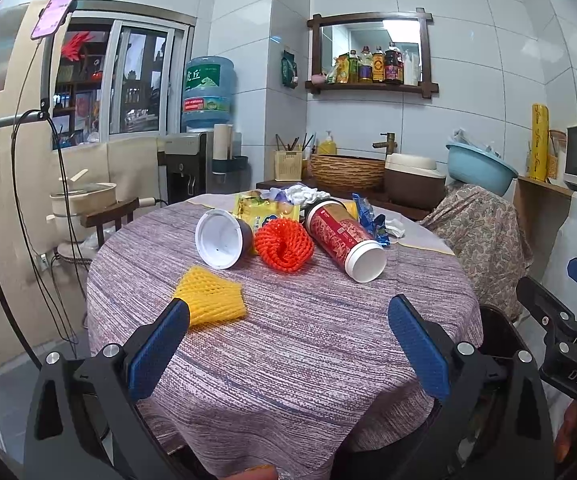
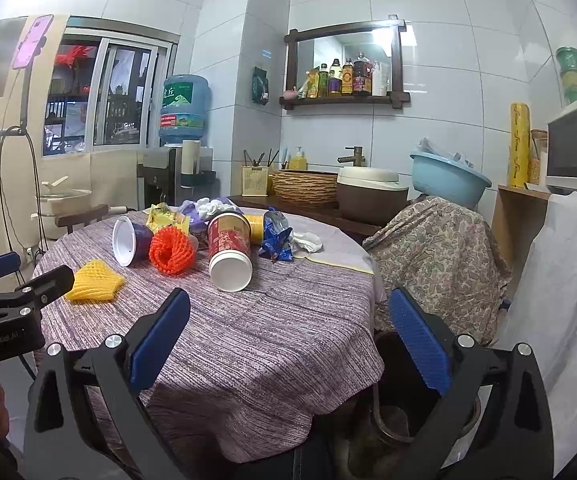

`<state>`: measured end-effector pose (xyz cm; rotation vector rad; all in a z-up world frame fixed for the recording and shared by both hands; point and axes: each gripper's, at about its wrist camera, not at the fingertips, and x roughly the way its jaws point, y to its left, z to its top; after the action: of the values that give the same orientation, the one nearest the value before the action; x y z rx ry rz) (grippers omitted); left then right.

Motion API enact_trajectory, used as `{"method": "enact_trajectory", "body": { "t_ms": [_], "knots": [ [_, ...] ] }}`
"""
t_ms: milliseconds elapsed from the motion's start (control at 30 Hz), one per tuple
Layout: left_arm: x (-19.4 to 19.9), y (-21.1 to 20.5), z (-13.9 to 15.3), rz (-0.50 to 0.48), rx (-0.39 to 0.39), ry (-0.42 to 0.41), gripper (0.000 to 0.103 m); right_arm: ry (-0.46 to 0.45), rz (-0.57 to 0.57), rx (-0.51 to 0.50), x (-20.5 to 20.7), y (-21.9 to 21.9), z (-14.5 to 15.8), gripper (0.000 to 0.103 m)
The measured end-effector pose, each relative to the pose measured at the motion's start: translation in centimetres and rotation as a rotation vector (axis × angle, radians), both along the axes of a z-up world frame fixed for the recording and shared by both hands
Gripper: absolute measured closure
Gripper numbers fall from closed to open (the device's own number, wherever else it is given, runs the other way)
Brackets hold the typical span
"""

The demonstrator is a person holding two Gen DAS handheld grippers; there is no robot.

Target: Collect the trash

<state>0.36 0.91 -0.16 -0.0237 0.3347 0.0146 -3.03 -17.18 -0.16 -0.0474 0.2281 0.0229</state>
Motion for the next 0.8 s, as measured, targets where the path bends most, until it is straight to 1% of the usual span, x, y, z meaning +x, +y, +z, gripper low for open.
{"method": "enact_trajectory", "body": {
  "t_ms": [800],
  "knots": [
    [0.18,0.21,-0.22,0.0,-0.004,0.008,0.005,0.015,0.004,-0.004,0.54,0.15,-0.2,0.005]
  ]
}}
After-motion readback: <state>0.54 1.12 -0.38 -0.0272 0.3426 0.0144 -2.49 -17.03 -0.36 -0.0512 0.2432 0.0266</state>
